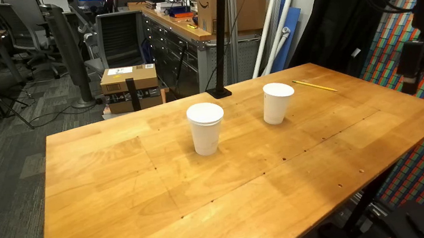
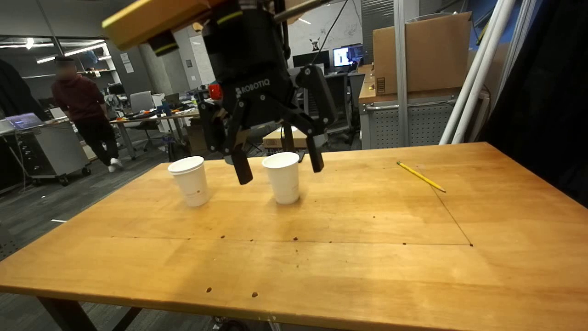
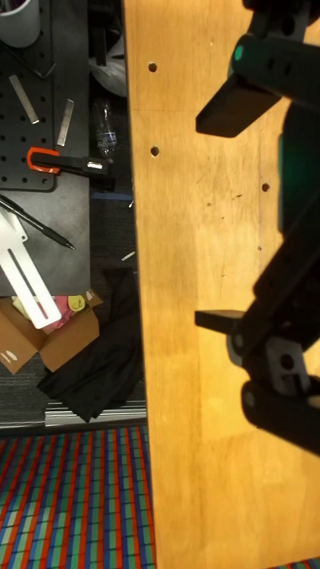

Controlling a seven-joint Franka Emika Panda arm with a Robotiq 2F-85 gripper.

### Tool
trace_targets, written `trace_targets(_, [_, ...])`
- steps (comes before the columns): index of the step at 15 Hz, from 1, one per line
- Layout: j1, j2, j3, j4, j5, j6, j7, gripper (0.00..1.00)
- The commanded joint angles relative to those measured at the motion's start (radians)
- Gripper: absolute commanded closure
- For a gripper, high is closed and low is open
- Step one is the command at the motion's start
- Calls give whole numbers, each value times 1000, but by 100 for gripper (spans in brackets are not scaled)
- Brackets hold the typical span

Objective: Stack the cups

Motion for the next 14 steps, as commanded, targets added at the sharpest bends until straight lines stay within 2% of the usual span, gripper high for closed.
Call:
trace_targets(1, [44, 44, -35, 33, 44, 78, -74, 0])
trace_targets(7, [102, 123, -80, 87, 149, 190, -243, 0])
trace_targets(14, [197, 217, -50, 176, 267, 267, -378, 0])
